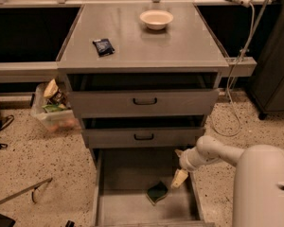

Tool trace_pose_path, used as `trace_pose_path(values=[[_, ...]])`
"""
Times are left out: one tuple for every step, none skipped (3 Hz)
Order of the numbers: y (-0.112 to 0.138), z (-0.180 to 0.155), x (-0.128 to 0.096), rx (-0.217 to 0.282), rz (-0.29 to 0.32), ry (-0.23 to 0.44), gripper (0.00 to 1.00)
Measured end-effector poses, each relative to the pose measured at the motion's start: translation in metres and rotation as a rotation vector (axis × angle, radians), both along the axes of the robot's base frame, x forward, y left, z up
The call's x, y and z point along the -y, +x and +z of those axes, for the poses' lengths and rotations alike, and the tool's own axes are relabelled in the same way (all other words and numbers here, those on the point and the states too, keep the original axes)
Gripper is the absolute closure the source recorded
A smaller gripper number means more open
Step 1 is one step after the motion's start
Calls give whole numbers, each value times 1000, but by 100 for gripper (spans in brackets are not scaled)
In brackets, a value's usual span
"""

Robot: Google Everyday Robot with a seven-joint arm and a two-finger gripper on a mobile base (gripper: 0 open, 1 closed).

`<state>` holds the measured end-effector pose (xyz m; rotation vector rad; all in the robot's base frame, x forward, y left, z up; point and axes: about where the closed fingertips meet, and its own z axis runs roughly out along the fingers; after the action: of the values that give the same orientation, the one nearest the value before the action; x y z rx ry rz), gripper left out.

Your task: Pick sponge from bottom drawer and place on counter

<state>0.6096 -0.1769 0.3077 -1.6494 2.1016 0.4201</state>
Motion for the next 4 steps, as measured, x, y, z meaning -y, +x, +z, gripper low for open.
trace_pose_path(values=[[15, 3, 7, 3, -7, 5, 0], [10, 2, -1, 12, -5, 21, 0], [3, -22, -32, -8, 80, 87, 0], [-7, -64, -60, -59, 228, 119, 0]])
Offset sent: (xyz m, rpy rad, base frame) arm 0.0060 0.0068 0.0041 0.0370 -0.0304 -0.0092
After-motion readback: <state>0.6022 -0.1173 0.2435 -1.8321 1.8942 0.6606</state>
